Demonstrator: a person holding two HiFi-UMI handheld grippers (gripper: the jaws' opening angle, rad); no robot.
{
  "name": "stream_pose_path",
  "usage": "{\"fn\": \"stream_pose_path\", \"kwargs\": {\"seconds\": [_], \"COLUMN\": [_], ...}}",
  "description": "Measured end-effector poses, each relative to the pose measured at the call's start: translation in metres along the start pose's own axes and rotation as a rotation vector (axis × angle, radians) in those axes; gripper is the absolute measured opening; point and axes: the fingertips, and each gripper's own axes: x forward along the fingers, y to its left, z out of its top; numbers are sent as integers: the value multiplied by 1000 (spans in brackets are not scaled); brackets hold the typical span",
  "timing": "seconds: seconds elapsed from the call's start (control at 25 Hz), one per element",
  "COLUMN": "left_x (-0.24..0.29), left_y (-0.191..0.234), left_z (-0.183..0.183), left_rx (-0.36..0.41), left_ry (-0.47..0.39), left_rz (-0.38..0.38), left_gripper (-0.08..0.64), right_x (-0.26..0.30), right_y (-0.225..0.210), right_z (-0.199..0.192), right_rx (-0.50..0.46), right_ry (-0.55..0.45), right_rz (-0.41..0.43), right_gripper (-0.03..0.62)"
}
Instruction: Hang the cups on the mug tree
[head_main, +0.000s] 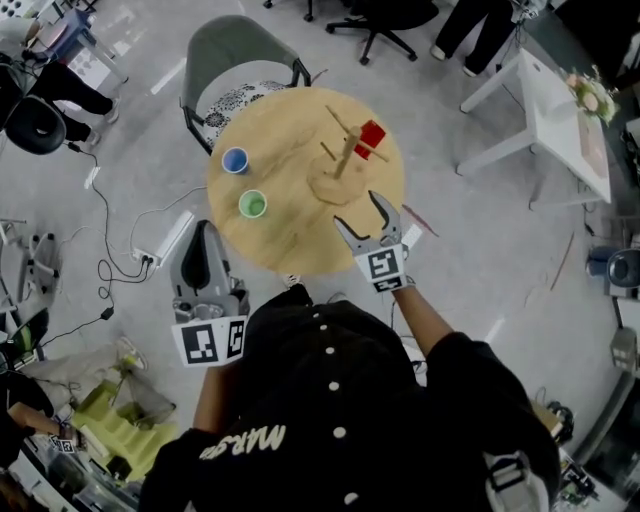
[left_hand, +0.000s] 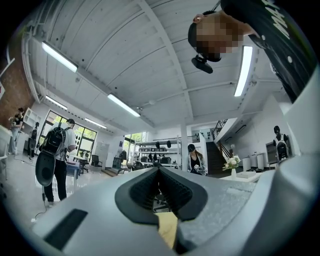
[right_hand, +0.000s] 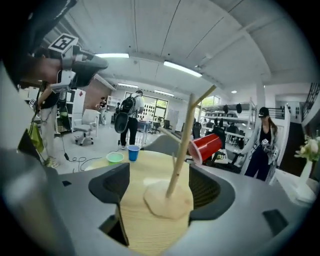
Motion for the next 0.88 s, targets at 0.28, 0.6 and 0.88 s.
{"fn": "stream_pose_path", "kwargs": {"seconds": [0.28, 0.6, 0.88], "left_x": [-5, -7, 2], "left_y": [8, 43, 65], "left_z": [-11, -33, -57], "left_rx": [6, 34, 90], "left_ry": [22, 64, 92], "left_rz": [23, 72, 58], "left_gripper": [-6, -6, -6], "right_x": [41, 113, 180], "right_y": [87, 159, 198], "right_z": [-8, -13, -34], "right_rx": [28, 83, 105], "right_ry": [34, 75, 137], "right_rz": [229, 384, 432], "right_gripper": [377, 388, 402]}}
